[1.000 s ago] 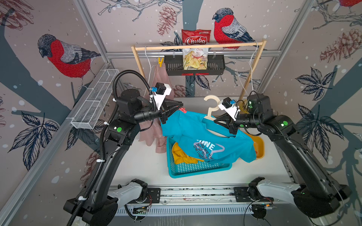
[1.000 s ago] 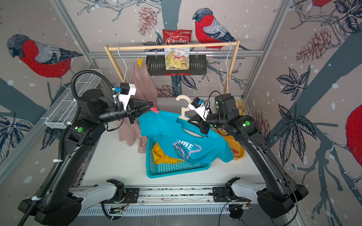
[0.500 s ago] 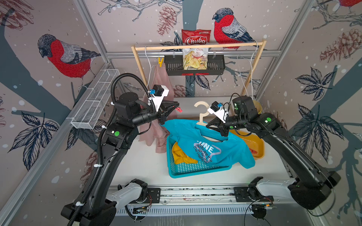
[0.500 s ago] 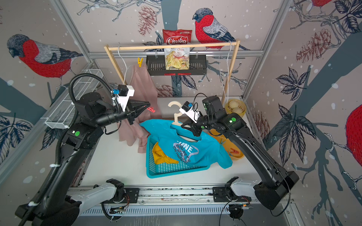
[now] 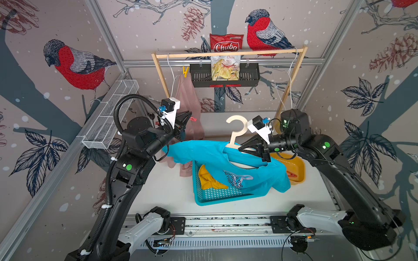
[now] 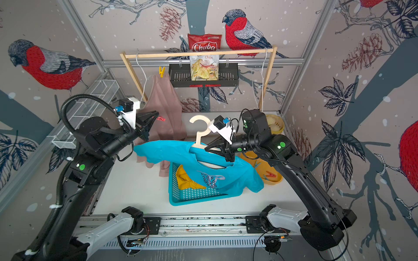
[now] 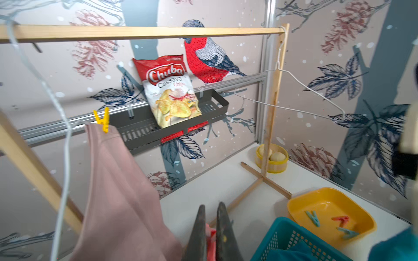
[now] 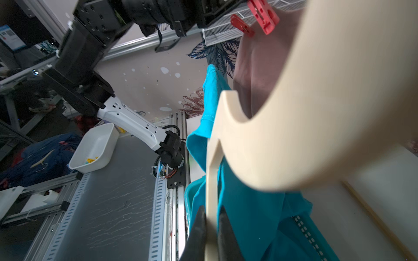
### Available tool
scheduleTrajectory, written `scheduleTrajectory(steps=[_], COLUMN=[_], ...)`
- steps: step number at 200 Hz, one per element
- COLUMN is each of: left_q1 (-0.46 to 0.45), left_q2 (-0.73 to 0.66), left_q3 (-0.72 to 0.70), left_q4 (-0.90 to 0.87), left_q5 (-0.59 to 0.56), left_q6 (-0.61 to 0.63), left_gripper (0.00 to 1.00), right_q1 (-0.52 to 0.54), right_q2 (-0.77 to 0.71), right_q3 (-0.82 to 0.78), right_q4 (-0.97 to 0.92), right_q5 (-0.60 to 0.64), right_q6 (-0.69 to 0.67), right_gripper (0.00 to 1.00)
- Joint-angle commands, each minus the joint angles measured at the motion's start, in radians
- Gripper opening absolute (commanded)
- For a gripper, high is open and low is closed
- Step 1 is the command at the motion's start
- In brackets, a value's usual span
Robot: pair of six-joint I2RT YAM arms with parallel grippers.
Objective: Remove the clothespins securing t-shirts to the hanger
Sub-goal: Place the hanger in the basket.
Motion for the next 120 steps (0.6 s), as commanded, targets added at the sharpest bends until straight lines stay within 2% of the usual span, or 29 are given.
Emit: scheduleTrajectory(steps=[1, 37, 63, 80, 106, 120], left_q1=[0.002, 0.003, 0.003, 0.002, 0.003, 0.002], left_q2=[-0.006, 0.003, 0.004, 0.007, 0.004, 0.006], left_q3=[-0.004, -0.014, -0.037, -0.062, -0.128, -0.165], left_q4=[0.085, 0.079, 0.081, 0.097, 0.145, 0.175], left_q5=[-0.086, -0.097, -0.101, -0.088, -0.058, -0.026], left_q6=[-0.015, -0.027, -0.054, -0.096, -0.198, -0.258], left_gripper=[0.0, 0.0, 0.0, 0.0, 0.0, 0.0], right_q1=[-0.004, -0.028, -0.028, -0.028, -0.021, -0.011], right_q2=[-0.007, 0.074, 0.181, 0.262, 0.37, 0.385], right_q3=[-0.03, -0.099, -0.168, -0.175, -0.125, -0.106], right_q4=[0.052, 0.033, 0.099, 0.095, 0.019, -0.01], right_q5=[-0.038, -0.035, 0.013, 0.072, 0.172, 0.24], right_q6=[0.025, 0.027, 0.076, 0.096, 0.103, 0.106], right_gripper=[0.0, 0.0, 0.0, 0.12, 0.49, 0.59])
